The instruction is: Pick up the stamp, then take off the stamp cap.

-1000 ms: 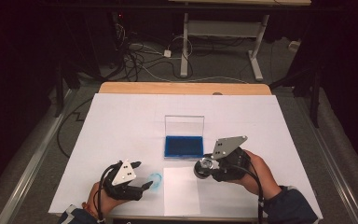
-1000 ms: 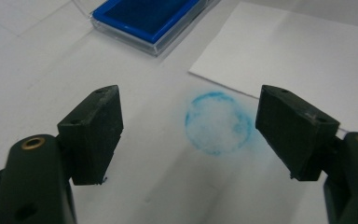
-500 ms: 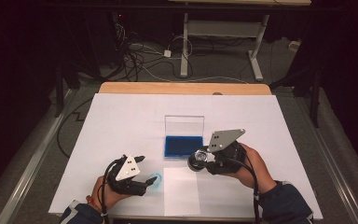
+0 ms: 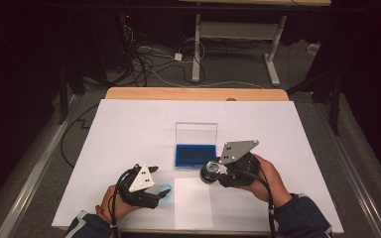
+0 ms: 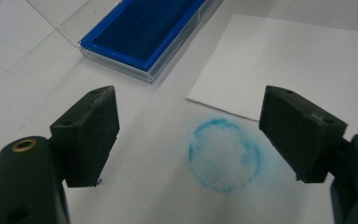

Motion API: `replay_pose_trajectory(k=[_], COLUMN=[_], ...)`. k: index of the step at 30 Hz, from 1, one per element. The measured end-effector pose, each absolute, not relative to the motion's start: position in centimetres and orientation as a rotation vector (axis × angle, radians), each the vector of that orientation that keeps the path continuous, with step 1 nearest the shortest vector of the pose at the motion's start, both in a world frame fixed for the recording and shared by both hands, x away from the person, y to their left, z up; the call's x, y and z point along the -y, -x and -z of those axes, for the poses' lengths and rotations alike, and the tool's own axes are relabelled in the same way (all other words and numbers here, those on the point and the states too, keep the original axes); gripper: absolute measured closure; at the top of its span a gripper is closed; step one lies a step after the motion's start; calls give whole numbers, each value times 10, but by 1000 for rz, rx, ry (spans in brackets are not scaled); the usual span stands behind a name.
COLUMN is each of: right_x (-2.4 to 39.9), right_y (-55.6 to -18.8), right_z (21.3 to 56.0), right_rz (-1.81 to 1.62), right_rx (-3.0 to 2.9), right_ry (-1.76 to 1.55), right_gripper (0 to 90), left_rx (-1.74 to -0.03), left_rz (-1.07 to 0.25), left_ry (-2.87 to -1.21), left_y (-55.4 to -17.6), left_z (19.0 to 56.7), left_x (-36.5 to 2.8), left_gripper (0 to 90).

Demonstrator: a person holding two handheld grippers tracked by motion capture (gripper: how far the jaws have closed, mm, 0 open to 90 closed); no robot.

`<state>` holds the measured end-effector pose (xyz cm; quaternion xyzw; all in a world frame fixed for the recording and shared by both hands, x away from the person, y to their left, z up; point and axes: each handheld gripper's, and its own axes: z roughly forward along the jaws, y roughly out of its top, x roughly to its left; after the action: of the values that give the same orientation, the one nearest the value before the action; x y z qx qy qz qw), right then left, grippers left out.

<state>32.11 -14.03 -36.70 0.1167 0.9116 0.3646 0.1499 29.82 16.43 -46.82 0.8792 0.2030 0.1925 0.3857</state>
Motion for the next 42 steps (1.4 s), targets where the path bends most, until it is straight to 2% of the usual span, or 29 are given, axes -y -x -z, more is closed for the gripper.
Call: replay_pose_trajectory(k=[12, 23, 32, 42], right_x=[139, 136, 124, 112], right_y=[-314, -311, -303, -297], right_z=[366, 364, 366, 374], right_rz=[-1101, -1144, -1184, -1210], right_rx=[-2616, -2600, -2618, -2634], right_ry=[-316, -315, -272, -254], right_gripper=[563, 563, 563, 563], left_rx=[-500, -448, -419, -399], left_rz=[-450, -362, -345, -323], left_ry=[-2212, -2204, -2193, -2174], left_y=[-297, -298, -296, -296], left_z=[464, 463, 460, 462], left_x=[-157, -129, -104, -94], left_gripper=[193, 193, 193, 194])
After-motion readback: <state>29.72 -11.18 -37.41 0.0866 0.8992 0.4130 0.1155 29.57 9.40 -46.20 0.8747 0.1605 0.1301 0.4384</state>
